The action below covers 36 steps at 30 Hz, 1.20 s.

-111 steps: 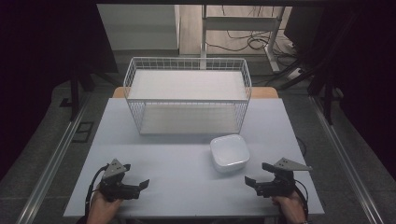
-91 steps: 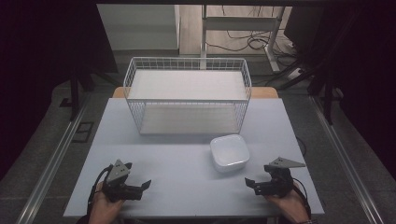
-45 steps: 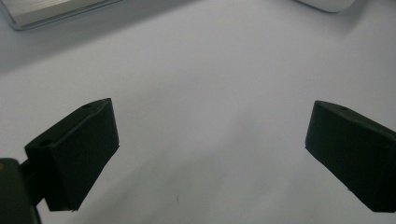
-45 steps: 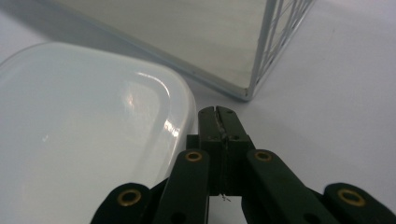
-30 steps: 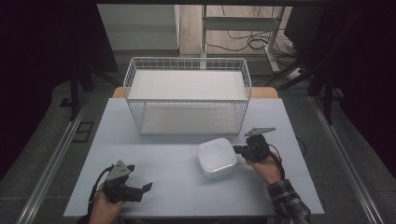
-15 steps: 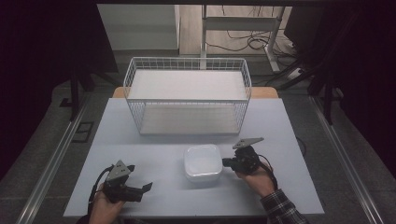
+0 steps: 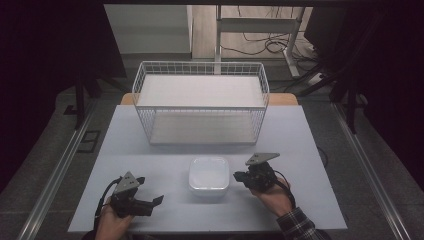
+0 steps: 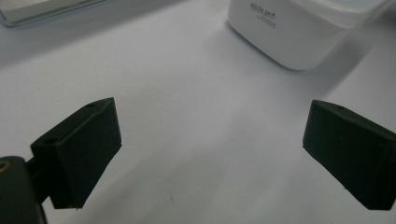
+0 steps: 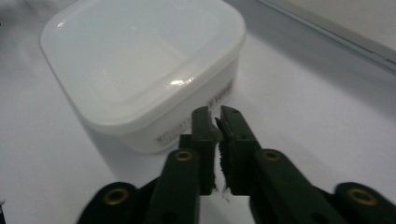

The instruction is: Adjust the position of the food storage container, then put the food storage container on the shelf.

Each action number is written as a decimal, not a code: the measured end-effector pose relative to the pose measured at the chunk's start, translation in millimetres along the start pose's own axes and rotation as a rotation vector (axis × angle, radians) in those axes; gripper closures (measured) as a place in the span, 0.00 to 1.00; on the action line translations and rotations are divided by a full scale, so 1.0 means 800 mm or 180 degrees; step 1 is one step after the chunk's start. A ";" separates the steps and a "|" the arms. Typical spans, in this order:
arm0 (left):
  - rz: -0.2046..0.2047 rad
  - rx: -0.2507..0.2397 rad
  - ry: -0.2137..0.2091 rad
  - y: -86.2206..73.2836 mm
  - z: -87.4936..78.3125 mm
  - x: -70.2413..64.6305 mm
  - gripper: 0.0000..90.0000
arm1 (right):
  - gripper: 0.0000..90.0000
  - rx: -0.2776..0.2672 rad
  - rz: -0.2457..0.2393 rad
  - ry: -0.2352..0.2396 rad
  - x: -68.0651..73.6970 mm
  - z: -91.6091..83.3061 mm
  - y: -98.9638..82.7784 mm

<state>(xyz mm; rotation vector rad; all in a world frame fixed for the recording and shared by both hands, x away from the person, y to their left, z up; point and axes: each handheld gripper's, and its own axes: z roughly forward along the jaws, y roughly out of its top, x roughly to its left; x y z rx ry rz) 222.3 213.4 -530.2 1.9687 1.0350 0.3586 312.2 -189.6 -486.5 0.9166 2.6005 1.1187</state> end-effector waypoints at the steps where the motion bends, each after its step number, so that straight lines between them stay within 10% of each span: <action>1: 0.0021 -0.0002 0.0008 0.000 0.000 -0.001 0.04 | 0.86 -0.0029 -0.0005 -0.0020 0.001 -0.005 -0.003; 20: 0.0106 0.0050 0.0016 0.001 0.003 -0.004 0.04 | 0.10 -0.0443 0.0060 -0.0283 0.005 -0.054 -0.058; 36: 0.0008 0.0026 -0.0109 0.010 0.007 -0.007 0.04 | 0.04 -0.0351 0.0075 -0.0274 0.000 -0.049 -0.061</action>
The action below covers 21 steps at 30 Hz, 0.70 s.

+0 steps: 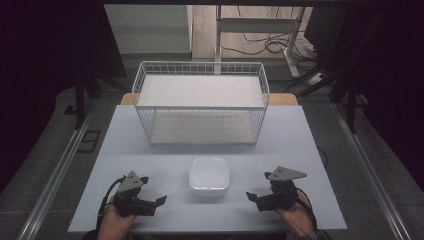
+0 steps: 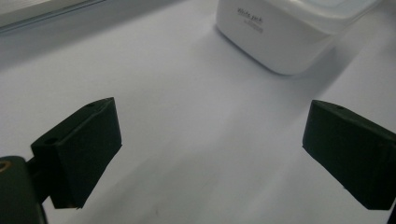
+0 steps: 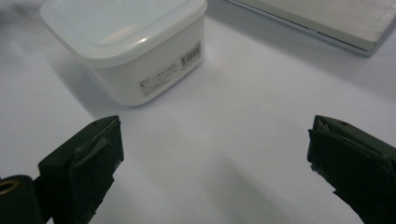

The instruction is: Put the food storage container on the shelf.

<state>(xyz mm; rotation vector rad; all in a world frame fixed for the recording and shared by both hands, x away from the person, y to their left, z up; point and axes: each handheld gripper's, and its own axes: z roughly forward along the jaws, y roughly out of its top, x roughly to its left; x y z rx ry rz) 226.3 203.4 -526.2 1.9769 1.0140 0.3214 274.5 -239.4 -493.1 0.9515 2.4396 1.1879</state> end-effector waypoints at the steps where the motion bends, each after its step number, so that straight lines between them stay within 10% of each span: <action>1: -0.0002 -0.0001 -0.0023 0.002 0.001 -0.001 0.04 | 0.04 -0.0013 -0.0019 0.0005 0.001 0.000 0.001; 21: -0.0027 -0.0086 -0.0443 0.068 0.041 -0.004 0.08 | 0.03 0.0114 0.0130 0.0226 0.018 0.032 0.045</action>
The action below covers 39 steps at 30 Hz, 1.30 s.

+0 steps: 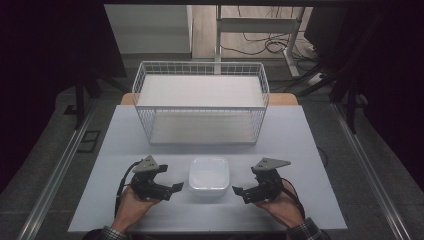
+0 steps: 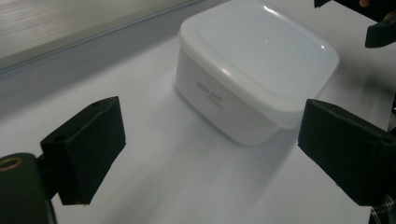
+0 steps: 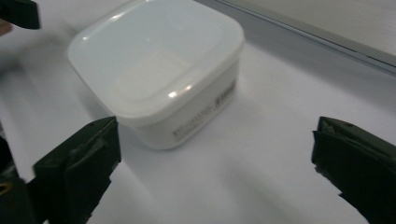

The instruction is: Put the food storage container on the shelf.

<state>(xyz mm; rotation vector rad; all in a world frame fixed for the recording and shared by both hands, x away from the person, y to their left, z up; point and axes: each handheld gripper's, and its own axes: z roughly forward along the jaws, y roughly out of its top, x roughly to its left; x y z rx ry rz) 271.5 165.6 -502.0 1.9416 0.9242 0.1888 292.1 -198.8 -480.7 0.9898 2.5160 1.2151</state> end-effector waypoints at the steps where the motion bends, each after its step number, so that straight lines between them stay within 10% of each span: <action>1: -0.0004 -0.0002 -0.0019 0.004 0.004 0.000 0.09 | 0.04 0.0008 0.0019 0.0022 0.000 0.001 0.003; 13: 0.0012 0.0104 -0.0153 0.037 0.053 0.009 0.11 | 0.13 0.0019 0.0127 0.0227 -0.002 0.035 0.040; 22: -0.0232 0.0200 -0.0626 0.021 0.063 0.008 0.25 | 0.20 0.0245 0.0335 0.0586 -0.003 0.062 0.033; 29: -0.0337 0.0265 -0.0530 0.010 0.037 -0.015 0.44 | 0.42 0.0346 0.0521 0.0517 0.014 0.040 0.022; 30: -0.0306 0.0217 -0.0447 0.010 0.031 -0.018 0.61 | 0.59 0.0267 0.0610 0.0424 0.015 0.029 0.022; 39: -0.0373 0.0108 -0.0127 0.014 0.024 -0.028 0.86 | 0.87 -0.0021 0.0908 0.0330 0.007 0.014 0.018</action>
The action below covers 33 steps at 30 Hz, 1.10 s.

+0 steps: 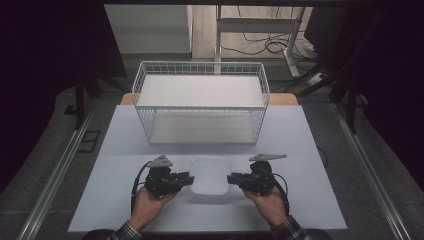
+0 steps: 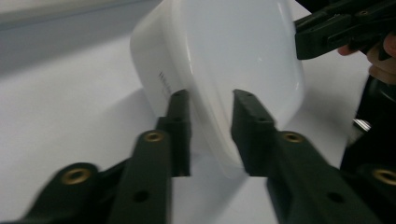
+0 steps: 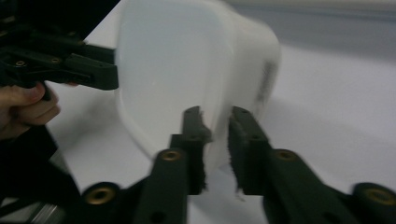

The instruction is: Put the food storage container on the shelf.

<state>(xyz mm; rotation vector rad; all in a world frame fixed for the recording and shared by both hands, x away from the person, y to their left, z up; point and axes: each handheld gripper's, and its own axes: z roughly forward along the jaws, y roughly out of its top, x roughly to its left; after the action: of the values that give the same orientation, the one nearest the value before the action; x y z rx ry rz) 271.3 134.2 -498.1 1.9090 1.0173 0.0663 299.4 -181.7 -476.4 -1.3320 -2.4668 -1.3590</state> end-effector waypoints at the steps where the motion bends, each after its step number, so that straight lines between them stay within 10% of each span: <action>1: 0.0064 -0.0007 0.0075 0.000 0.003 -0.002 0.88 | 0.86 -0.0015 -0.0063 -0.0073 0.001 0.000 0.000; 14: 0.0020 -0.0150 0.0153 0.032 0.001 0.017 0.88 | 0.87 -0.0286 -0.0391 -0.0302 0.002 0.007 0.033; 33: -0.0087 -0.0290 0.0395 0.082 0.021 0.077 0.88 | 0.86 -0.0459 -0.0442 -0.0398 -0.034 0.056 0.096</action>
<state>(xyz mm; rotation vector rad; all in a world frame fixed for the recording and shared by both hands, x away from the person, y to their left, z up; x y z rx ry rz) 359.8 149.1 -479.2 1.8257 1.1045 0.2141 385.1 -149.1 -462.5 -1.3339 -2.6327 -1.5565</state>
